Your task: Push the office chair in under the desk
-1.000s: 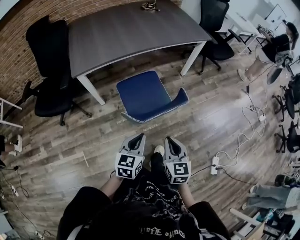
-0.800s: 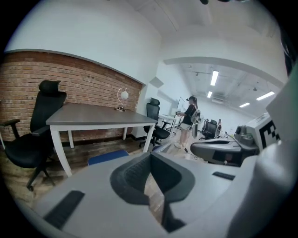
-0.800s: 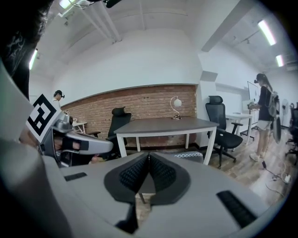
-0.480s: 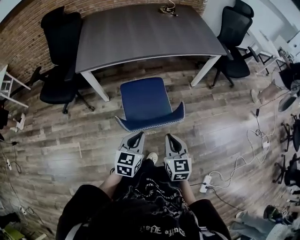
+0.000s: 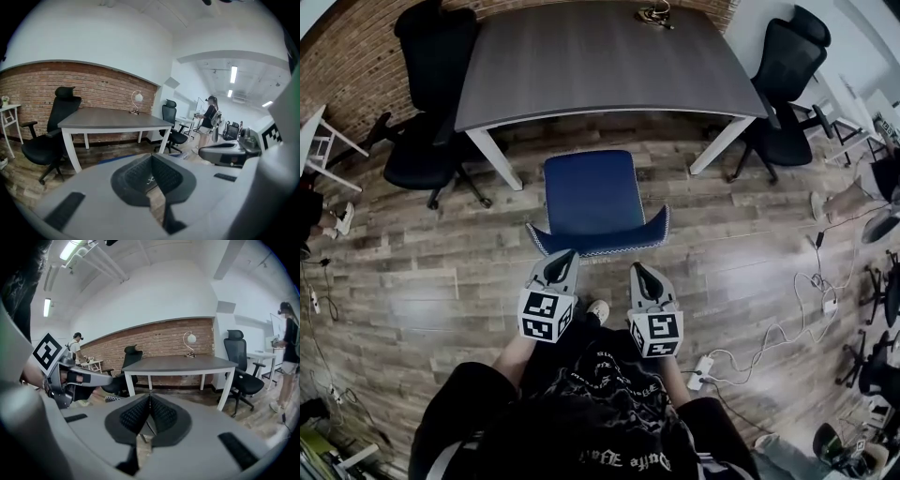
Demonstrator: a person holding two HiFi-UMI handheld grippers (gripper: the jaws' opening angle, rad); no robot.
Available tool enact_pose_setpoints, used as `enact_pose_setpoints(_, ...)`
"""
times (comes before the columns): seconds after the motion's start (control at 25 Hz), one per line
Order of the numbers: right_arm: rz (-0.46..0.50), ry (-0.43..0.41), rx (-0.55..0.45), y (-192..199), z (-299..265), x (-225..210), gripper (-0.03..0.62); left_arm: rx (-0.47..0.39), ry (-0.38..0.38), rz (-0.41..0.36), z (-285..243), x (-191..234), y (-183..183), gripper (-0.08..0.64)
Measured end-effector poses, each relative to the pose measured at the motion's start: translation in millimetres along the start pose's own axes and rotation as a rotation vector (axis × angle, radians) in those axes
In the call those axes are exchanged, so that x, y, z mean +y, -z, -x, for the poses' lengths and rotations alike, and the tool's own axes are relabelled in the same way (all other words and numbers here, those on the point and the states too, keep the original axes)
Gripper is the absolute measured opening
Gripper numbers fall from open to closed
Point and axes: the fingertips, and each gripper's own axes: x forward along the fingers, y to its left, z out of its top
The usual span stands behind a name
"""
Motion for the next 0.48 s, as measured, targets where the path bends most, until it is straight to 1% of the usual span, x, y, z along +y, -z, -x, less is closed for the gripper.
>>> enact_pose_setpoints(0.12,0.005,-0.009,0.017,0,-5,0,0.005,0.006,0.014,0.007,-3,5,-2,0.006)
enact_pose_setpoints(0.24,0.02,-0.021,0.037,-1,-11,1,0.005,0.034,0.023,0.015,-7,10,0,0.006)
enact_pose_setpoints(0.4,0.04,-0.029,0.05,-7,-17,-4,0.005,0.099,0.053,-0.048,-13,7,9,0.007)
enact_pose_setpoints(0.48,0.051,-0.031,0.059,-9,-20,-7,0.006,0.119,0.063,-0.037,-14,7,14,0.007)
